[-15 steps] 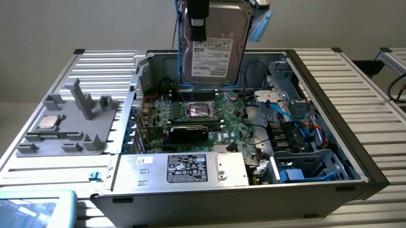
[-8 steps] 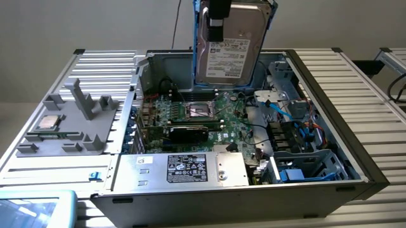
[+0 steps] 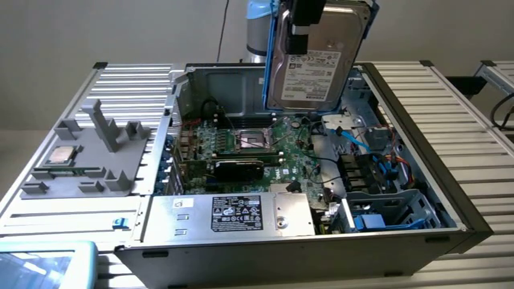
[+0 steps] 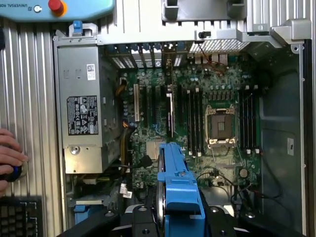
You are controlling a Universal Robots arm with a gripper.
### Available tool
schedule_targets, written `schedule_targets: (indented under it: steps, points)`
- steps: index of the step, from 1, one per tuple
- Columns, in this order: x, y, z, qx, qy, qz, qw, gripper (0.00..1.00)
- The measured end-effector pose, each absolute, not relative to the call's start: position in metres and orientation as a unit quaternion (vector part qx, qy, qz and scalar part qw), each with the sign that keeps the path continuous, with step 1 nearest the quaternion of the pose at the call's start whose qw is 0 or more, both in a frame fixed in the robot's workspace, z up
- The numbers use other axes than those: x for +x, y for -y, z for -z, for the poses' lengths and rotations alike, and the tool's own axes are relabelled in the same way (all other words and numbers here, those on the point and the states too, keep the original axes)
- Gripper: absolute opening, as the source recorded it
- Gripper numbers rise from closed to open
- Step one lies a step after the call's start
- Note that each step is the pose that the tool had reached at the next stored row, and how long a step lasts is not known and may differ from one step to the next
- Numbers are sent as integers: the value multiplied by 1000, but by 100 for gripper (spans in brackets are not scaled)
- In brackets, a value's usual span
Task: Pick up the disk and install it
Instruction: 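Pick up the disk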
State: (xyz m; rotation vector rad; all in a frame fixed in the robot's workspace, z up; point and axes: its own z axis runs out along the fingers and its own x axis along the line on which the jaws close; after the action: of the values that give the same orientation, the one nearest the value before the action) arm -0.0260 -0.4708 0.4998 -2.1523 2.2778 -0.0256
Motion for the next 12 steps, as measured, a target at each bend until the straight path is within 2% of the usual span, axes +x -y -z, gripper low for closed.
schedule_targets:
  steps: [12]
  points:
    - [7,491,-503,-687,-727,8,4,37]
